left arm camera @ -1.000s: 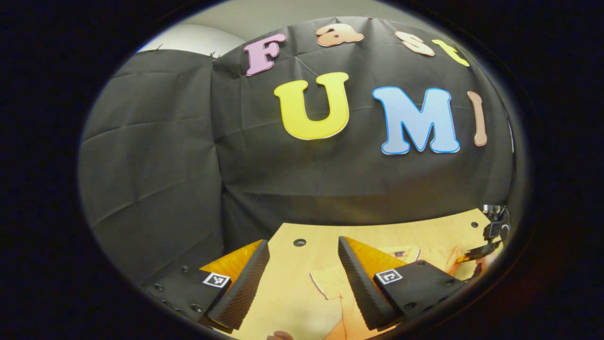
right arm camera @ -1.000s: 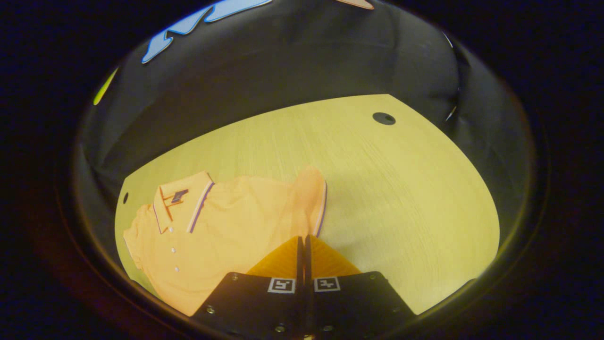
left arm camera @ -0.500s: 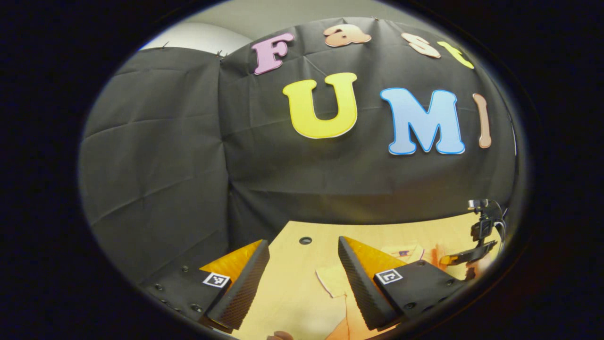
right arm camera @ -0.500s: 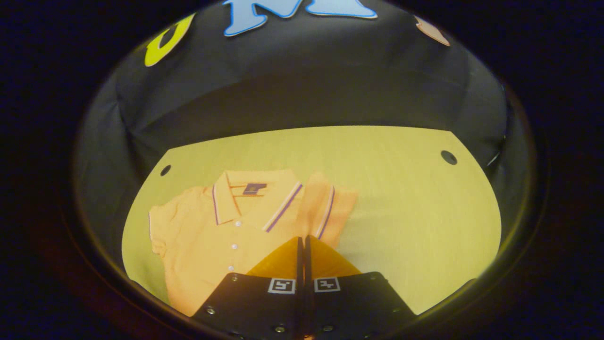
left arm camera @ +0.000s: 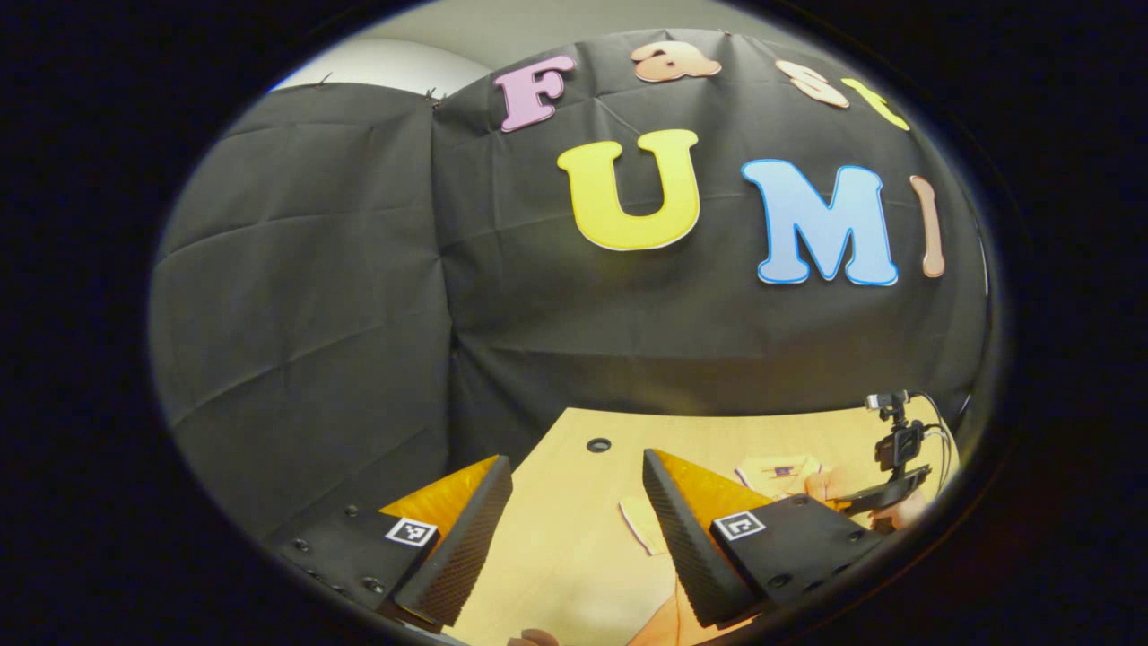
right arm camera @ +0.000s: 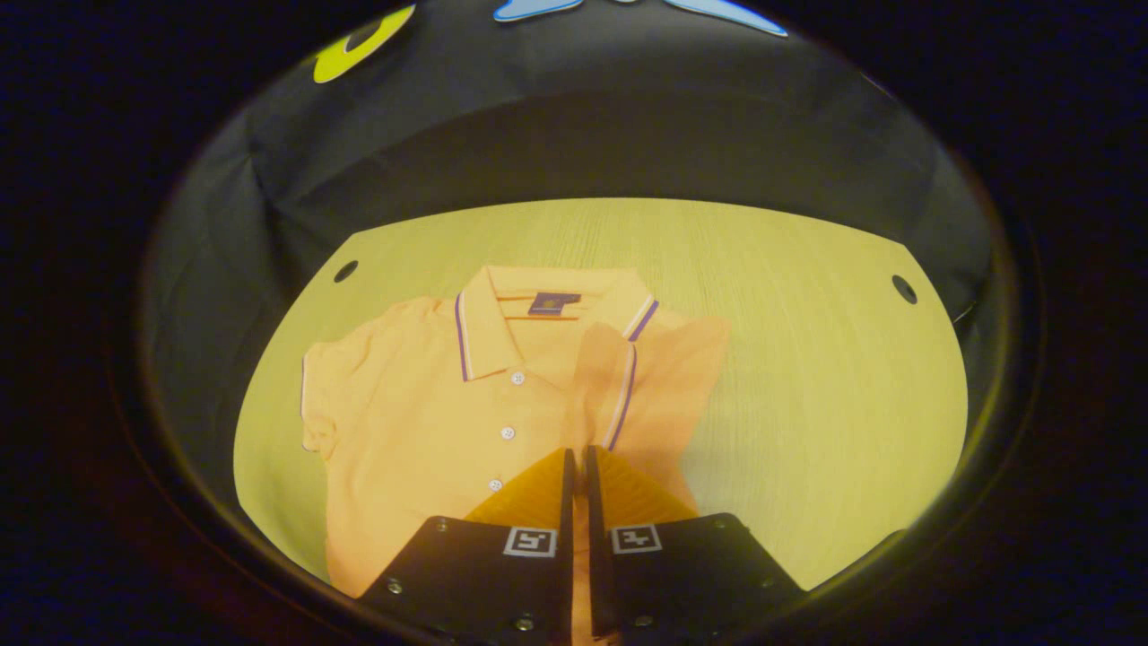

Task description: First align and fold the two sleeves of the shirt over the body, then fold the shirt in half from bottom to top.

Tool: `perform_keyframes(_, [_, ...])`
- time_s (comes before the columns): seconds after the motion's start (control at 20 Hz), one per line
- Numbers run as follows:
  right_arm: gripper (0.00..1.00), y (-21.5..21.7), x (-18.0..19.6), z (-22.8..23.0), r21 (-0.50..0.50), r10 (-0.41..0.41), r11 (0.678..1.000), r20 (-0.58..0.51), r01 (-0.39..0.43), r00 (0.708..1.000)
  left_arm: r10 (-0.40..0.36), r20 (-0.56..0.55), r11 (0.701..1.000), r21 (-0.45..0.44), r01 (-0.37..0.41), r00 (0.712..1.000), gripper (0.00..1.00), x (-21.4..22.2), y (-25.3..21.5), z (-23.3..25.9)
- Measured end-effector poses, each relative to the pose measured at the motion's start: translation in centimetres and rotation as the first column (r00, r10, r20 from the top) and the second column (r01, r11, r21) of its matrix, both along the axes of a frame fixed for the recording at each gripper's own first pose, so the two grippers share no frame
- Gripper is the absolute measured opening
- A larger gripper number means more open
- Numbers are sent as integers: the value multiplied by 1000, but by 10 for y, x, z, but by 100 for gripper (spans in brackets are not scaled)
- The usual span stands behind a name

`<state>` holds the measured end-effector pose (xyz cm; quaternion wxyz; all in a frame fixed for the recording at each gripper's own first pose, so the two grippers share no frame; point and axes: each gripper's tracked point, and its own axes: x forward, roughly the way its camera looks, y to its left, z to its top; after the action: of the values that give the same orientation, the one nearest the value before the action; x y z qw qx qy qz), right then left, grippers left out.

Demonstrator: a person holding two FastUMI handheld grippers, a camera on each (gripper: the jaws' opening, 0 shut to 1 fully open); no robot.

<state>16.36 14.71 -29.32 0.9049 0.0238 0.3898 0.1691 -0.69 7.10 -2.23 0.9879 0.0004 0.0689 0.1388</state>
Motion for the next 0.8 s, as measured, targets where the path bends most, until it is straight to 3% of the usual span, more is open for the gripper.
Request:
perform_keyframes(0.15, [14, 3, -2, 7, 32, -5, 999, -2, 5, 1000, -4, -11, 1000, -9, 4, 1000, 97, 2, -1, -6])
perform_keyframes(0.2, [31, 1, -1, 9, 28, -14, 1000, -1, 14, 1000, -8, -13, 1000, -15, 8, 1000, 97, 2, -1, -7])
perform_keyframes(0.25, [36, -3, -1, 10, 23, -23, 999, 6, 23, 1000, -15, -16, 1000, -21, 15, 1000, 97, 4, -2, -9])
perform_keyframes(0.55, [37, -10, -8, 39, 51, -49, 998, 61, 46, 997, -80, -72, 995, -60, 75, 994, 97, 31, -10, -45])
perform_keyframes(0.8, [37, -20, -30, 86, 110, -75, 992, 125, 61, 989, -152, -174, 986, -93, 137, 973, 96, 75, -32, -110])
